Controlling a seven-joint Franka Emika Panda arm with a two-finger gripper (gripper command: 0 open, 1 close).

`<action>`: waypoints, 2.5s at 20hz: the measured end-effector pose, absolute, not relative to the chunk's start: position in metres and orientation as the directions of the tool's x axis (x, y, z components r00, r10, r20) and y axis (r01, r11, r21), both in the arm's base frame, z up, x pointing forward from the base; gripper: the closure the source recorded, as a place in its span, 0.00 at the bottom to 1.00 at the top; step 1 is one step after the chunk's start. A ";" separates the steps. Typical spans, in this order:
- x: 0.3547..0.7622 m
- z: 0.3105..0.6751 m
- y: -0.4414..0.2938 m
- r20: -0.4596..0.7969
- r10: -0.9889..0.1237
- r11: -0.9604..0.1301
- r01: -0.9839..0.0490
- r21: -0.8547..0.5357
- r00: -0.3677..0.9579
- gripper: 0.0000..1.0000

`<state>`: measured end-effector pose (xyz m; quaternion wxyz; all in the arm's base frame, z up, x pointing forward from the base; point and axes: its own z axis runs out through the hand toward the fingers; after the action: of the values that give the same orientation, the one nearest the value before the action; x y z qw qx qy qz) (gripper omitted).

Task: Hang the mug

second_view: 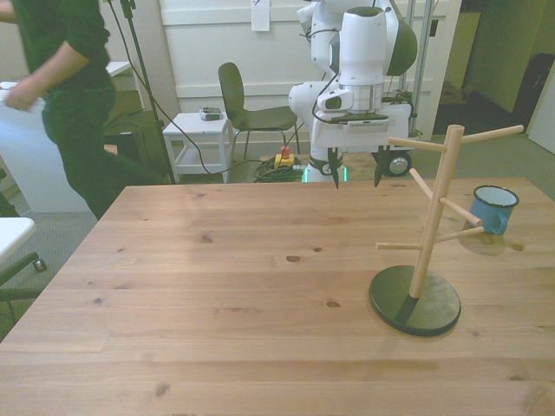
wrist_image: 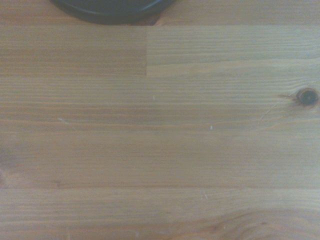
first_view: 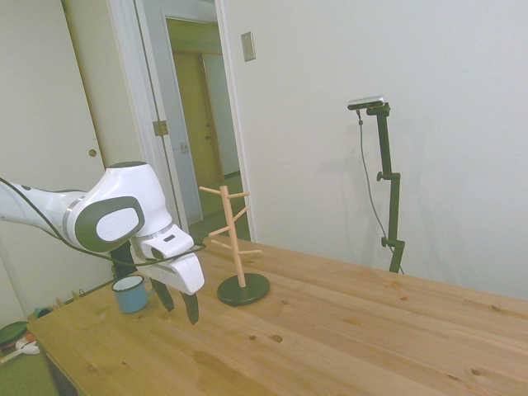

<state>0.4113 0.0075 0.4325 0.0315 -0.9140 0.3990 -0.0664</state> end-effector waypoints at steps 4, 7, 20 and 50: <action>0.407 0.429 0.015 0.087 -0.728 -0.686 -0.722 -0.095 0.680 0.00; 0.395 0.427 0.056 0.107 -0.701 -0.713 -0.697 -0.081 0.705 0.00; 0.336 0.479 0.235 0.249 -0.625 -0.777 -0.618 -0.115 0.740 0.00; 0.442 0.412 0.386 0.223 -0.607 -0.784 -0.620 -0.011 0.763 0.00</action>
<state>0.4423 0.3860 0.4117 -0.0319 -0.9383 0.3269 -0.1079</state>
